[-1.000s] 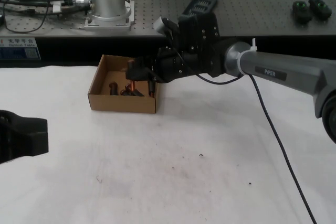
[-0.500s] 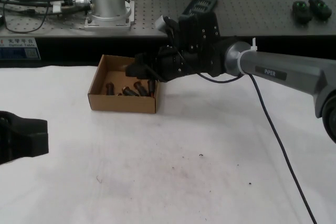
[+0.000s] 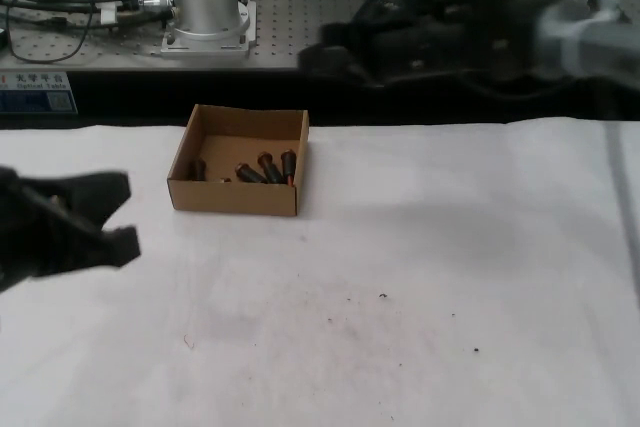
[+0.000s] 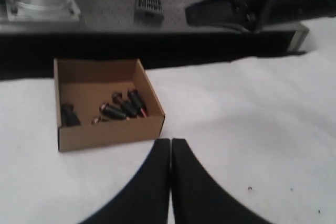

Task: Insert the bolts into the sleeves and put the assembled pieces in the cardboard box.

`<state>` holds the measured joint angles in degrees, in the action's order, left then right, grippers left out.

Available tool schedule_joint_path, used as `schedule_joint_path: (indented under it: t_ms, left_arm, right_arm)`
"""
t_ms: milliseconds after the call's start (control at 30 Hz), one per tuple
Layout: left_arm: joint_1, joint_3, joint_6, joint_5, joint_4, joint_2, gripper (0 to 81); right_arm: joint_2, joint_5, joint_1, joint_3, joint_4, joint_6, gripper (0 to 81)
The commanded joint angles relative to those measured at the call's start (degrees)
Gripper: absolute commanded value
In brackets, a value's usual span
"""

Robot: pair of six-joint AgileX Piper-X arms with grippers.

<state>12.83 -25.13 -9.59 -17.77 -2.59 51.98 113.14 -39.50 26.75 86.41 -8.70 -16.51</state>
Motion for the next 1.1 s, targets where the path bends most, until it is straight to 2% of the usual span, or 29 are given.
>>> schedule_joint_path:
  t_ms: [0,167,300,433,533,700,800,967,1067]
  left_arm:
    - [0.0,0.0,-0.8,0.4,-20.7,9.6,0.6]
    - [1.4,-0.2,-2.9,-0.1,-27.3,15.0,0.6]
    - [7.2,-0.1,-3.3,-3.8,-28.5,16.3,0.6]
    - [13.1,-0.1,0.2,-2.9,-29.3,16.3,0.6]
    - [15.7,-0.1,2.7,-1.8,-28.9,16.3,0.6]
    - [15.9,-0.1,2.8,-0.8,-28.9,16.3,0.6]
    - [15.9,-0.1,2.8,3.5,-29.3,16.3,0.6]
    - [15.9,-0.1,2.8,11.6,-31.1,16.3,0.6]
    - [15.9,-0.1,2.8,17.0,-31.0,16.3,0.6]
  right_arm:
    - [-5.9,-1.5,-0.6,-5.6,0.4,3.7,5.4]
    - [-19.5,-1.2,-1.1,-21.9,7.1,4.4,5.4]
    - [-28.2,-0.9,-1.1,-33.9,14.6,4.1,5.4]
    - [-32.1,0.6,-1.0,-41.7,18.8,4.1,5.4]
    - [-33.0,0.3,-1.0,-45.4,19.4,4.1,5.4]
    - [-33.0,0.4,-1.0,-48.8,19.4,1.8,5.4]
    - [-33.3,-0.6,-1.0,-48.9,20.7,-1.1,5.4]
    - [-33.9,-4.8,-1.0,-48.9,33.5,-1.9,5.4]
    - [-34.1,-5.0,-1.0,-48.9,39.2,-1.9,5.4]
